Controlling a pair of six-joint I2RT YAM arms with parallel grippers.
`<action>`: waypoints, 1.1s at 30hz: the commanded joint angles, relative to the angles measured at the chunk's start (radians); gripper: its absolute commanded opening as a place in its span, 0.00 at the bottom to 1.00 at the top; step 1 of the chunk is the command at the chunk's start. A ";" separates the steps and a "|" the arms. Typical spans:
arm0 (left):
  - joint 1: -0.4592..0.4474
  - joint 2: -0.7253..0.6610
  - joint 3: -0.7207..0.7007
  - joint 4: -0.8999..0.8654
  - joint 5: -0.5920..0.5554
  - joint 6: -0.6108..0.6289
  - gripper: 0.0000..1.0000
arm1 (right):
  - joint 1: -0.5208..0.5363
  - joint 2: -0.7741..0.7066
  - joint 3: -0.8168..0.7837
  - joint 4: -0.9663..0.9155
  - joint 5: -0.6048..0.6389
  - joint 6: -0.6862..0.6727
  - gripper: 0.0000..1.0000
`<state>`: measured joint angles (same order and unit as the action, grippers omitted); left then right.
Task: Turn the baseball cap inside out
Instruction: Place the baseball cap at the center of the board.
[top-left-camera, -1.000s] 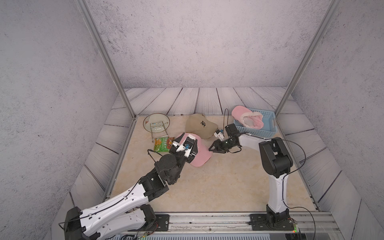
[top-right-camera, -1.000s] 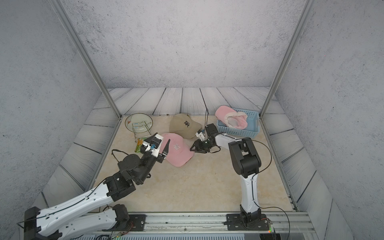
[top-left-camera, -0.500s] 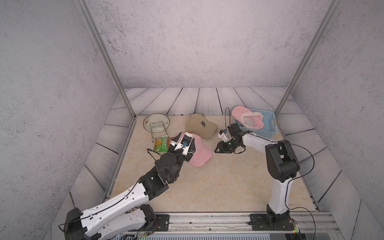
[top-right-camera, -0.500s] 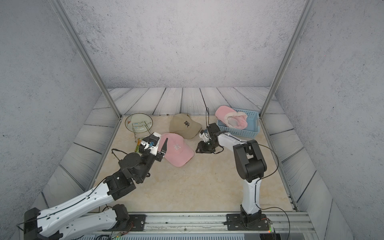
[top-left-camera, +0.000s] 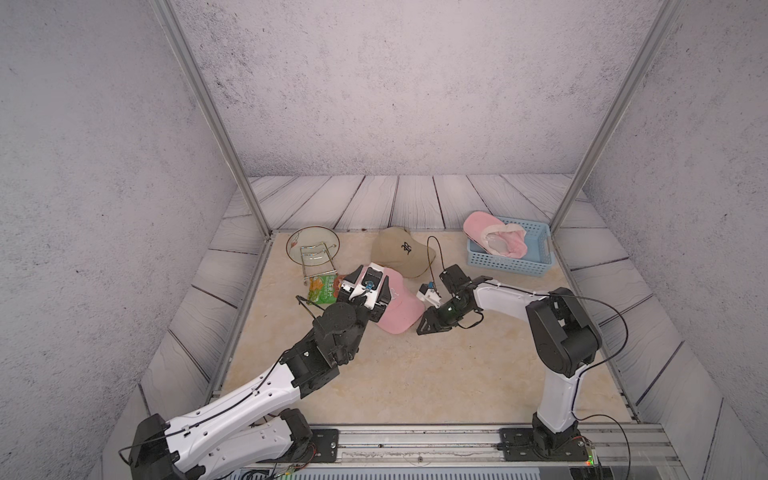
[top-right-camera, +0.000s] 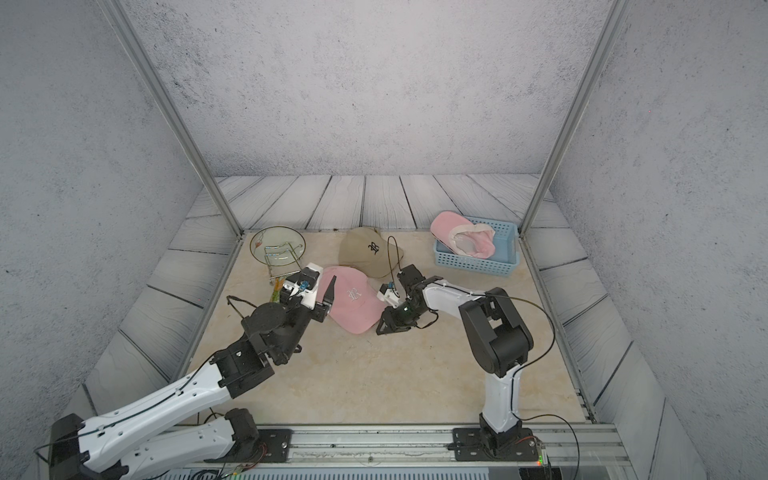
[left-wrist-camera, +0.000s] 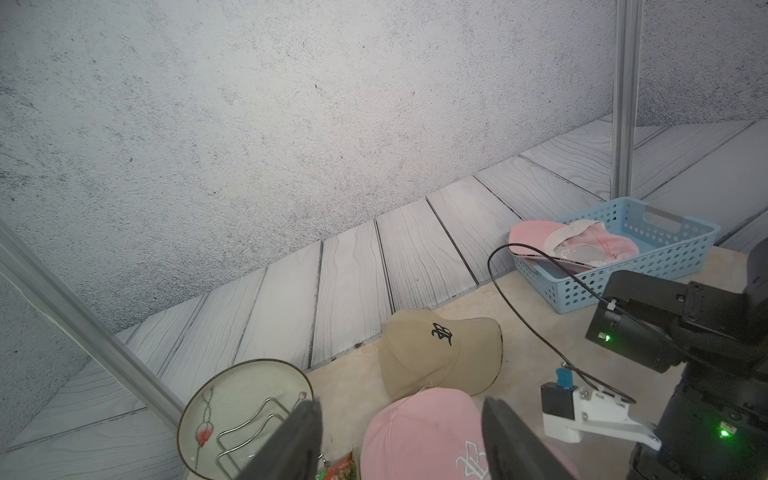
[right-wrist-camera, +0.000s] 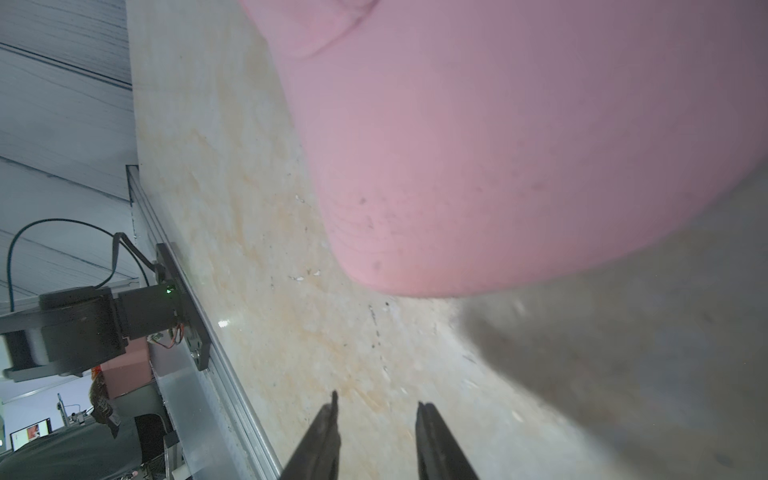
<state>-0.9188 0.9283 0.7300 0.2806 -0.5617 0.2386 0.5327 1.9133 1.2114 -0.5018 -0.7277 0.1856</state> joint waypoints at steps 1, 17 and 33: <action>0.010 -0.006 -0.005 -0.002 0.003 -0.011 0.66 | -0.001 0.050 0.033 0.064 0.003 0.054 0.34; 0.024 -0.025 -0.023 -0.014 -0.004 -0.007 0.66 | -0.006 0.122 0.125 0.097 0.233 0.183 0.30; 0.032 -0.061 -0.036 -0.042 -0.017 -0.002 0.66 | -0.050 0.136 0.211 0.143 0.400 0.255 0.23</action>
<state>-0.8963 0.8833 0.7029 0.2405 -0.5636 0.2386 0.4957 2.0262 1.3907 -0.3435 -0.3893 0.4343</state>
